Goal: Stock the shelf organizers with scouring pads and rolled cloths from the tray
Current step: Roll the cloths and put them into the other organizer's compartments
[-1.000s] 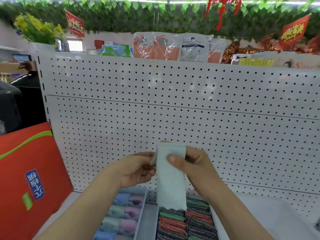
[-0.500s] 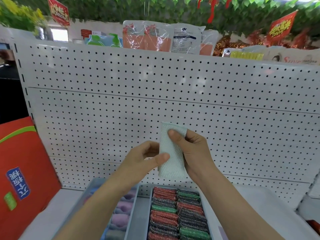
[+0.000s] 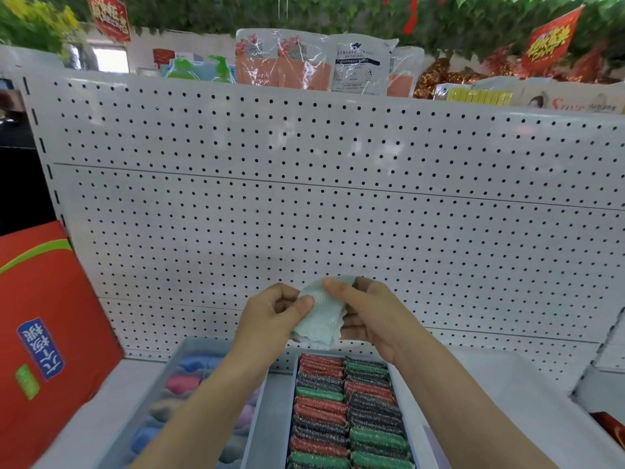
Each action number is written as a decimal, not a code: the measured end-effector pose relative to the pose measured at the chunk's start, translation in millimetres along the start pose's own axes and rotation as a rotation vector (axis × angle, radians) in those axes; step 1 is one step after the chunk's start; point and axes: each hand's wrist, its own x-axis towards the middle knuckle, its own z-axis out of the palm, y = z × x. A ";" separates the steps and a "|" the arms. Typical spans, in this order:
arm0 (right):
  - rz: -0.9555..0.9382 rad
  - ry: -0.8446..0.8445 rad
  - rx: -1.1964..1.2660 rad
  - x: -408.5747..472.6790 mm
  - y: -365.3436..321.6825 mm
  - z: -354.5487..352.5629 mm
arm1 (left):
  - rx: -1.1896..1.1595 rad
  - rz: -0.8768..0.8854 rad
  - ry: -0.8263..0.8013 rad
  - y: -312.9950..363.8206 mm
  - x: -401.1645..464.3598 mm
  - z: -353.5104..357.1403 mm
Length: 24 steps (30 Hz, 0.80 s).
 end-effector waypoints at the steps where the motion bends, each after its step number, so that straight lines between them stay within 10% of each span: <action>1: -0.024 0.020 0.029 1.5 1.7 1.5 | 0.002 0.005 0.014 0.4 -1.7 1.1; 10: -0.014 -0.073 0.311 4.8 8.0 3.3 | -0.040 0.023 0.134 4.0 -8.5 -2.8; 17: -0.095 -0.144 0.067 3.7 17.0 12.1 | 0.035 0.009 0.301 -4.0 -4.2 -9.5; 24: -0.293 -0.088 -0.284 3.4 14.7 14.9 | 0.149 0.010 -0.049 16.2 -4.9 -34.6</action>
